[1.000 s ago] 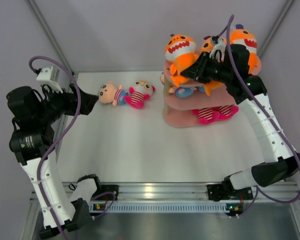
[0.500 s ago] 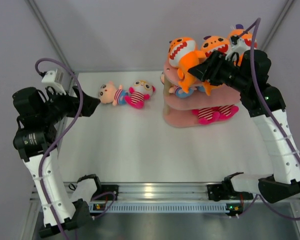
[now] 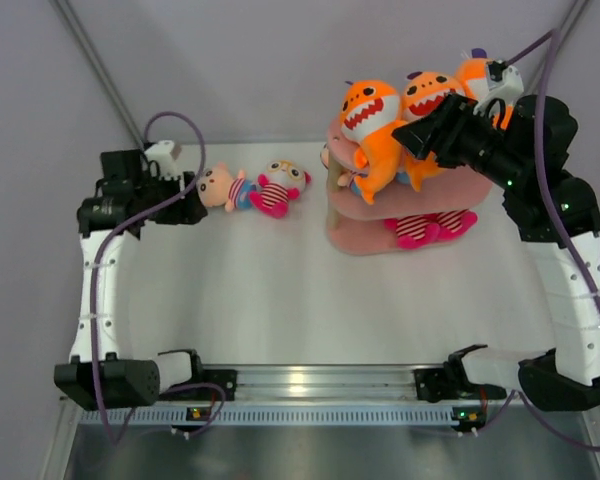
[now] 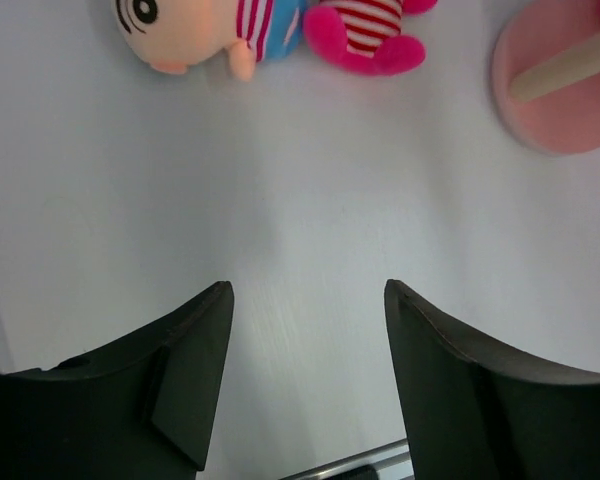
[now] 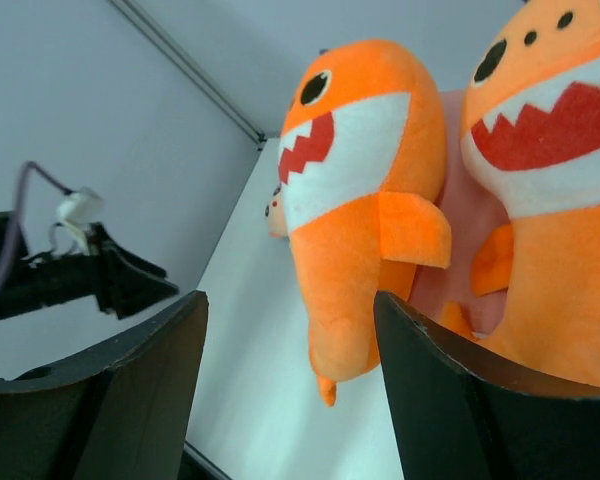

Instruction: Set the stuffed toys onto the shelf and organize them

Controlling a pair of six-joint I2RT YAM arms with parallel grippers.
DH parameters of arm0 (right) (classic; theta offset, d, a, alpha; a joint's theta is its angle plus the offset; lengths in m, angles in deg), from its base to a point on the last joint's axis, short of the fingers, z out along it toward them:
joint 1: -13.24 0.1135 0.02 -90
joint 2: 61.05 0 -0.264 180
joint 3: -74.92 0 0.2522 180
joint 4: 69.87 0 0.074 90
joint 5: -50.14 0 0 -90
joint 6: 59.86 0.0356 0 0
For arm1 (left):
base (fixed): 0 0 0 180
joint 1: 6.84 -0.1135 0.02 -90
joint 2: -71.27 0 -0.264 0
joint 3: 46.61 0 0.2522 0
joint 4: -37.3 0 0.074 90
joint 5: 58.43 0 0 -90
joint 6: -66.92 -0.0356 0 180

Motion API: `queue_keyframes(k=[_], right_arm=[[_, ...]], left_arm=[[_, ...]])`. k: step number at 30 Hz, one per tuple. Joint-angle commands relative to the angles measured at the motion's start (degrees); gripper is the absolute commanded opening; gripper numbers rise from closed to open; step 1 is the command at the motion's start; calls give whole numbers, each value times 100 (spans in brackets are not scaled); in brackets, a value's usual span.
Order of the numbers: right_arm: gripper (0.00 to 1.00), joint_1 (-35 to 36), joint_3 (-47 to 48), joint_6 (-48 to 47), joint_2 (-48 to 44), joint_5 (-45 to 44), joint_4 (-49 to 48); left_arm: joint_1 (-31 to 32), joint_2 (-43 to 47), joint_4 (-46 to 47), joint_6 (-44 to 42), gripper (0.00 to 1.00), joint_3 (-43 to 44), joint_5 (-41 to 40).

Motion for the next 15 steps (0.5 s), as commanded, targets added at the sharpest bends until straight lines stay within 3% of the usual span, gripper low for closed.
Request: queue_keyframes(k=[1, 2, 5, 15], right_arm=[[68, 48, 600, -189, -87, -110, 252], [68, 66, 627, -207, -130, -137, 287], [68, 119, 540, -347, -297, -224, 296], [67, 163, 232, -1024, -807, -436, 147]], left_arm=[[1352, -274, 168, -459, 69, 30, -1723], [1694, -344, 317, -529, 70, 39, -1936], [1777, -739, 791, -688, 62, 4, -2719], [2207, -3320, 1188, -856, 52, 837, -3957]])
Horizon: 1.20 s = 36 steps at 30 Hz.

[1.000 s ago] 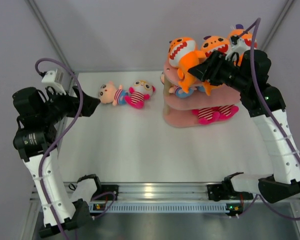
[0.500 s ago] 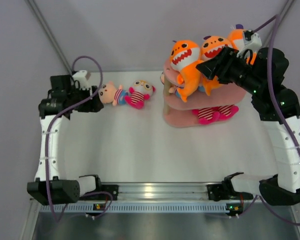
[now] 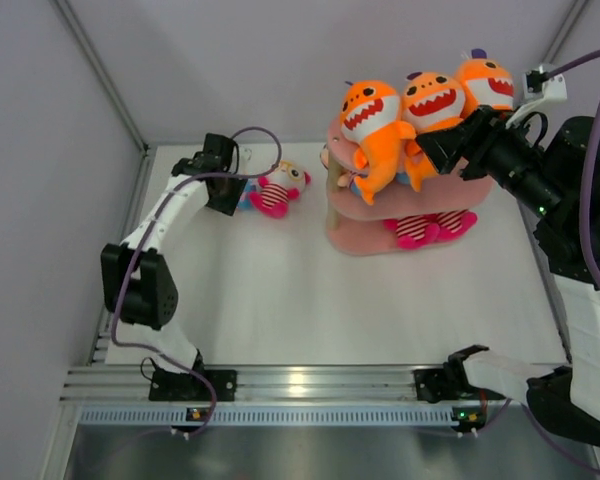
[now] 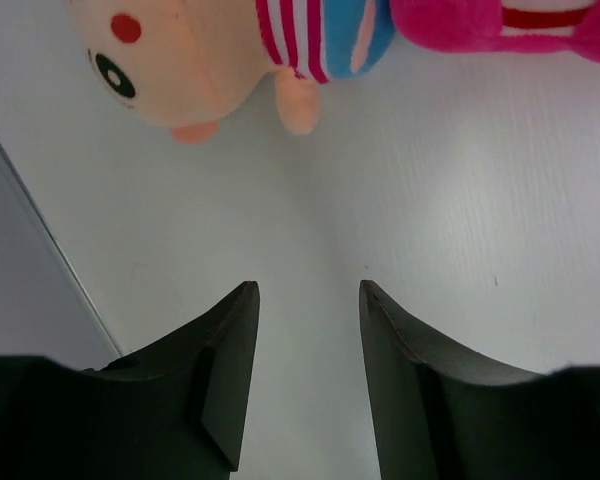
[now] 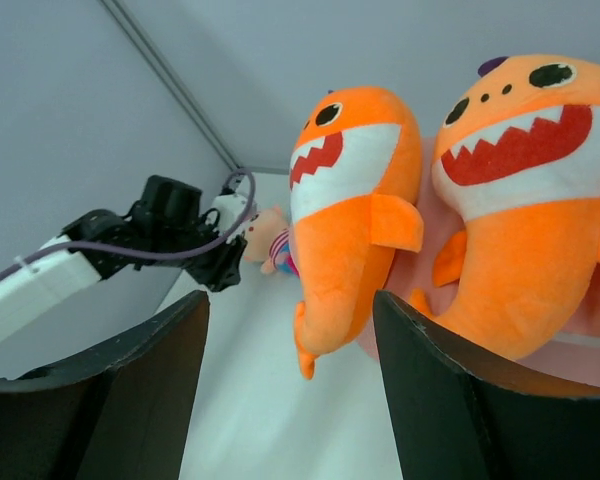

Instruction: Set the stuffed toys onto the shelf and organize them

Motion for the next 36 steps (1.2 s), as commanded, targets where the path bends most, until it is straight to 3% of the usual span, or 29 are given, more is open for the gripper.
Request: queue_keyframes(k=[1, 11, 23, 27, 28, 30, 34, 36], right_arm=[[67, 78, -226, -375, -256, -112, -259], [67, 86, -1089, -780, -977, -235, -893], [68, 86, -1344, -1096, -1022, -174, -858], [68, 78, -1546, -1061, -1039, -200, -1061], [68, 86, -1538, -1070, -1022, -183, -1061], [68, 86, -1520, -1052, -995, -156, -1052], [67, 78, -1511, -1052, -1004, -139, -1000], [66, 78, -1450, -1139, -1022, -86, -886]], left_arm=[[118, -688, 382, -104, 50, 532, -827], [127, -2304, 364, -173, 52, 1622, -1469], [-49, -3106, 364, -157, 49, 2009, -1127], [-119, -3194, 373, -95, 29, 2228, -951], [-119, -3194, 364, -121, 17, 2264, -933], [-128, -3194, 373, -182, 3, 2352, -898], [-137, -2984, 364, -314, 0, 2178, -793], [-155, -2476, 373, -402, 0, 1923, -714]])
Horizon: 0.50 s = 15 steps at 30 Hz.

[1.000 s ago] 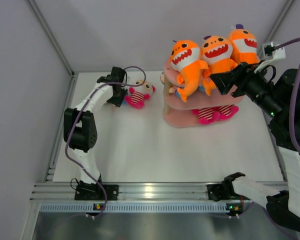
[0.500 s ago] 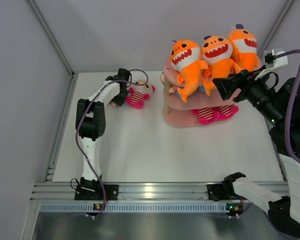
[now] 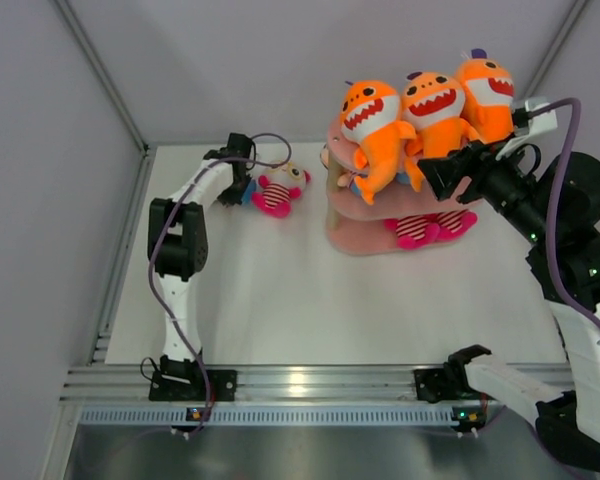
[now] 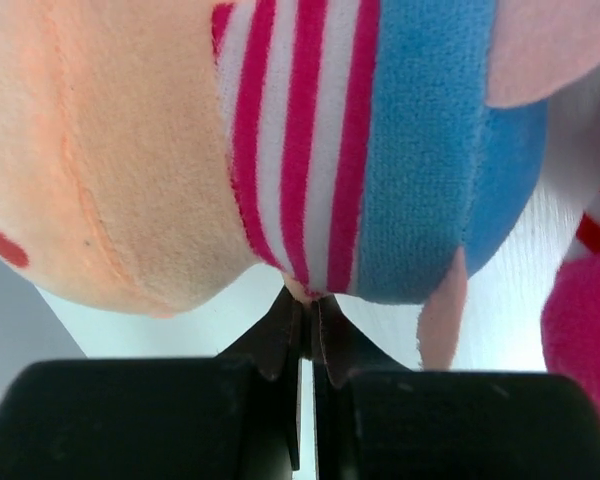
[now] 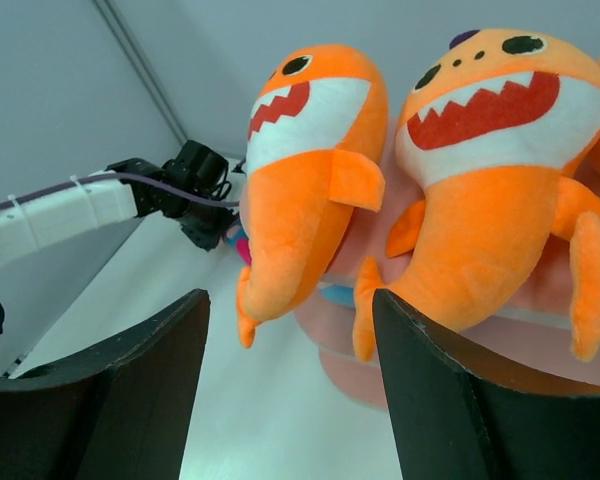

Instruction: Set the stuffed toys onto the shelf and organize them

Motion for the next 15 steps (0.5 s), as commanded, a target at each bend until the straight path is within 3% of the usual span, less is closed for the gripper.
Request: queue_keyframes(k=[1, 6, 11, 14, 15], right_arm=[[67, 53, 202, -220, -91, 231, -111], [67, 71, 186, -747, -152, 1127, -120], [66, 281, 45, -730, 111, 2979, -524], [67, 1140, 325, -1159, 330, 2362, -297], [68, 1874, 439, -1622, 401, 2115, -200]], left_arm=[[-37, 937, 80, -258, 0, -544, 261], [-63, 3124, 28, -723, 0, -1847, 665], [-63, 5740, -367, -1671, 0, -2806, 2043], [-54, 6605, -1104, -1946, 0, -2790, 3019], [-54, 6713, -1341, -1963, 0, -2598, 3222]])
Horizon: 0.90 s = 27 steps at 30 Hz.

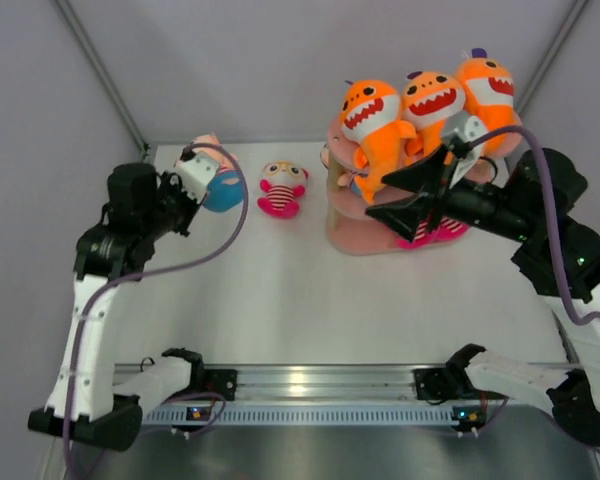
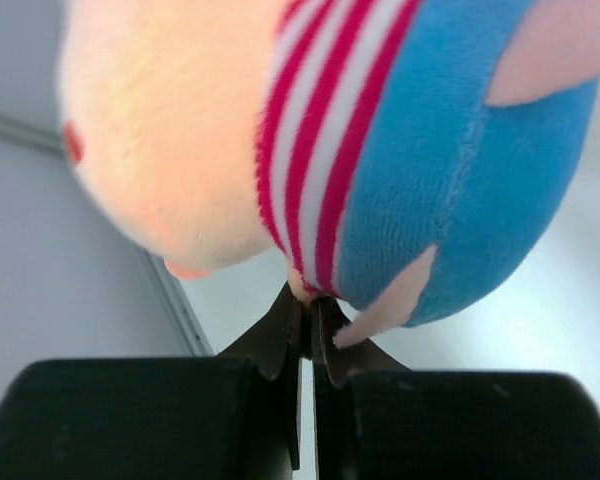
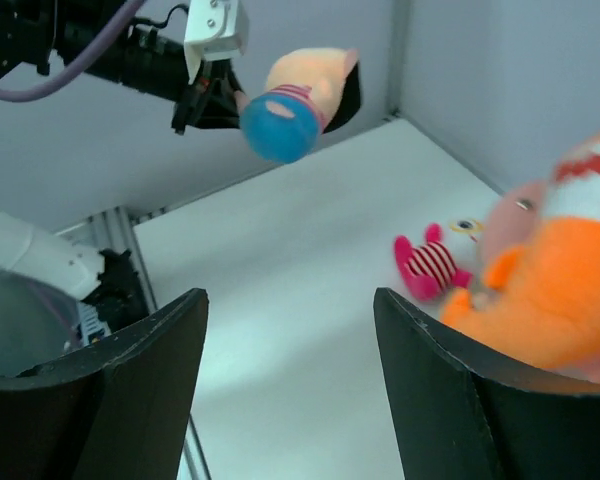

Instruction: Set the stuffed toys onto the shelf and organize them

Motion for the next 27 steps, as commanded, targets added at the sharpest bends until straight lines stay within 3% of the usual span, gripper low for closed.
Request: queue_keyframes(k=[1, 5, 8, 11, 15, 18, 23, 27], right_arm=[[68, 1353, 568, -942, 385, -301, 8], [69, 2707, 668, -1267, 940, -646, 62], [73, 3192, 132, -1234, 1248, -673, -515], [76, 3299, 17, -962, 1573, -217, -1044], [78, 3483, 394, -1277, 1916, -568, -852], [84, 3492, 482, -1584, 2056, -402, -835], [86, 3449, 939, -2041, 2479, -50, -483], [88, 3115, 1150, -1945, 2689, 713, -431]], left_arm=[[7, 476, -1357, -510, 0, 147, 1628], [7, 1073, -2010, -589, 0, 271, 2808], [16, 1364, -2580, -949, 0, 464, 3530], [16, 1382, -2994, -1195, 0, 517, 3619], [33, 1496, -3365, -1695, 0, 403, 3689], [86, 1531, -3628, -2030, 0, 350, 3865], [200, 1663, -3629, -1995, 0, 175, 3865], [288, 1759, -3629, -1855, 0, 165, 4101]])
